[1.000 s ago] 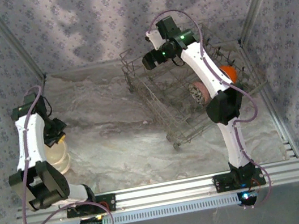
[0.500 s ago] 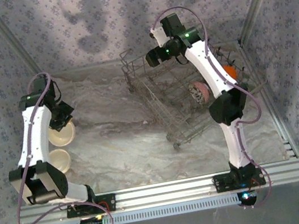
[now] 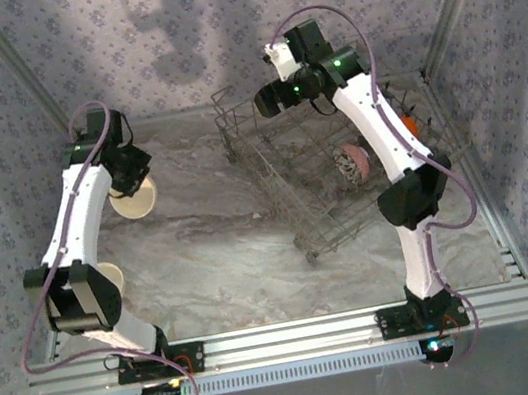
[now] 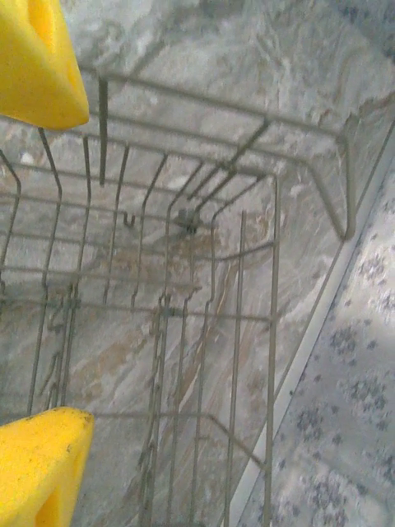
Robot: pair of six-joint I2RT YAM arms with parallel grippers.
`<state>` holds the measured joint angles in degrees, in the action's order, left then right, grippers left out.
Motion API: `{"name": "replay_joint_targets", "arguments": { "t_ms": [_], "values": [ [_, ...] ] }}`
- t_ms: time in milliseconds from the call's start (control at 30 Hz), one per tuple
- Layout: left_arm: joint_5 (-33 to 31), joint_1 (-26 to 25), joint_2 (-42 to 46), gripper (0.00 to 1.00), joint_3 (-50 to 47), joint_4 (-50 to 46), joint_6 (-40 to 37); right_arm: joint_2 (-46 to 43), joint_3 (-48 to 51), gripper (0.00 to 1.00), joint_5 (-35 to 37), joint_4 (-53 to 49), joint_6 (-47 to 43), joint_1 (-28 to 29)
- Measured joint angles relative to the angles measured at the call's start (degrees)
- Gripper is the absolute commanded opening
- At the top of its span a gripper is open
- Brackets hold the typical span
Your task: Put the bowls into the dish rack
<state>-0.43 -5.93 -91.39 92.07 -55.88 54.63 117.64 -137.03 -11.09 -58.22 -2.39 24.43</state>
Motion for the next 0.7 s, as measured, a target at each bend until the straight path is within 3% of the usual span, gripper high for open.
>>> {"name": "replay_joint_targets", "arguments": {
  "t_ms": [333, 700],
  "values": [
    [-0.1, -3.2, -4.1, 0.0, 3.0, 3.6, 6.1, -2.0, 3.8, 0.79, -7.3, 4.1, 3.8, 9.0],
    [-2.8, -7.7, -5.8, 0.0, 10.9, 5.1, 14.0, -0.5, 4.9, 0.7, -5.4, 9.6, 8.1, 15.6]
  ]
}}
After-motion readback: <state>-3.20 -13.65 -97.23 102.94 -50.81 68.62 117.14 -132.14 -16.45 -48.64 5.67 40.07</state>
